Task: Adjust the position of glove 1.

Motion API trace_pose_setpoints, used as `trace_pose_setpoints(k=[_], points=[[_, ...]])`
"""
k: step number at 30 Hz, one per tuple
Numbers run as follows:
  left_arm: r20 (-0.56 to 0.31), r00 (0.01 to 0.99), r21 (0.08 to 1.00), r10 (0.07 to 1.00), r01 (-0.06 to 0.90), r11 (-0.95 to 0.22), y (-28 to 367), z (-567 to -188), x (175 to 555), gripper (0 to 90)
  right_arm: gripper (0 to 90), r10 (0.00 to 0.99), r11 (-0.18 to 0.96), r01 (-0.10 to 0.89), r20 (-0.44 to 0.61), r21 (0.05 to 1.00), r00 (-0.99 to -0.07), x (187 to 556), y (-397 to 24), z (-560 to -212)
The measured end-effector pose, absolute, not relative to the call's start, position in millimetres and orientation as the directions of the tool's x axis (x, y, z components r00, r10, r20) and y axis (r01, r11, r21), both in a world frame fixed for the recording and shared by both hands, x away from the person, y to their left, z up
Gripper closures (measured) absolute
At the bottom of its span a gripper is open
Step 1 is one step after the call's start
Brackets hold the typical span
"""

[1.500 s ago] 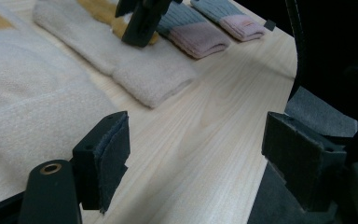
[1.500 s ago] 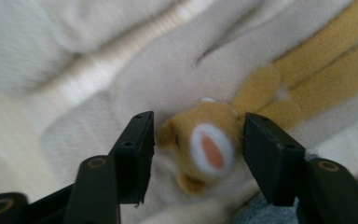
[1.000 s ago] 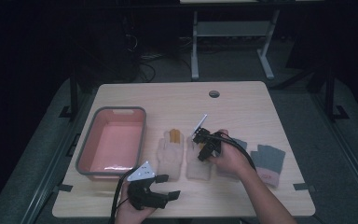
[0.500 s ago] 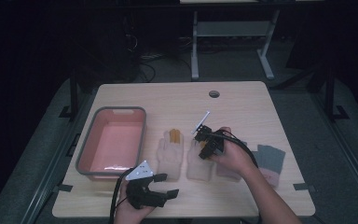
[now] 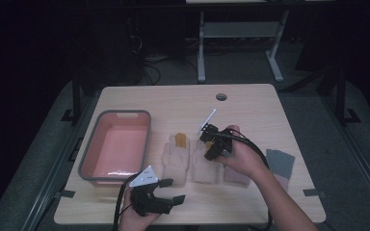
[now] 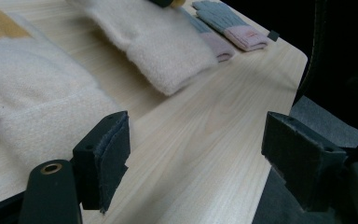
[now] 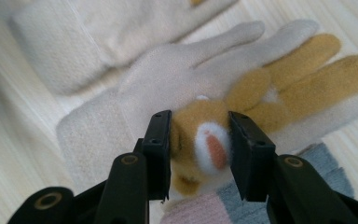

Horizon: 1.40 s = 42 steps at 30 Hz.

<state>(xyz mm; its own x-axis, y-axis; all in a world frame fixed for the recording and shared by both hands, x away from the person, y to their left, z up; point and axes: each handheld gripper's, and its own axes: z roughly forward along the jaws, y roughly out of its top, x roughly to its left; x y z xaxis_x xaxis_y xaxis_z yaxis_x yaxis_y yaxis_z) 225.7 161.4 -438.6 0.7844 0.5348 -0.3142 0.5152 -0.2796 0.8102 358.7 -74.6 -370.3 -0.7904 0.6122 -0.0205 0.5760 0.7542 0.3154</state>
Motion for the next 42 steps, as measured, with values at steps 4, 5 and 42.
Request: trace_pose_setpoints(k=[4,5,42], points=[[-0.325,0.781,0.816,0.534,0.517,-0.26,161,-438,225,23.6,61.7,0.605,0.757,0.565,-0.027,0.328,-0.796,357,-69,-362],[-0.325,0.779,0.815,0.537,0.518,-0.258,161,-438,224,23.6,61.7,0.603,0.758,0.563,-0.024,0.329,-0.798,358,-68,-361],[-0.312,0.775,0.826,0.549,0.507,-0.246,167,-433,225,23.6,61.5,0.542,0.773,0.524,0.057,0.358,-0.838,373,10,-375]])
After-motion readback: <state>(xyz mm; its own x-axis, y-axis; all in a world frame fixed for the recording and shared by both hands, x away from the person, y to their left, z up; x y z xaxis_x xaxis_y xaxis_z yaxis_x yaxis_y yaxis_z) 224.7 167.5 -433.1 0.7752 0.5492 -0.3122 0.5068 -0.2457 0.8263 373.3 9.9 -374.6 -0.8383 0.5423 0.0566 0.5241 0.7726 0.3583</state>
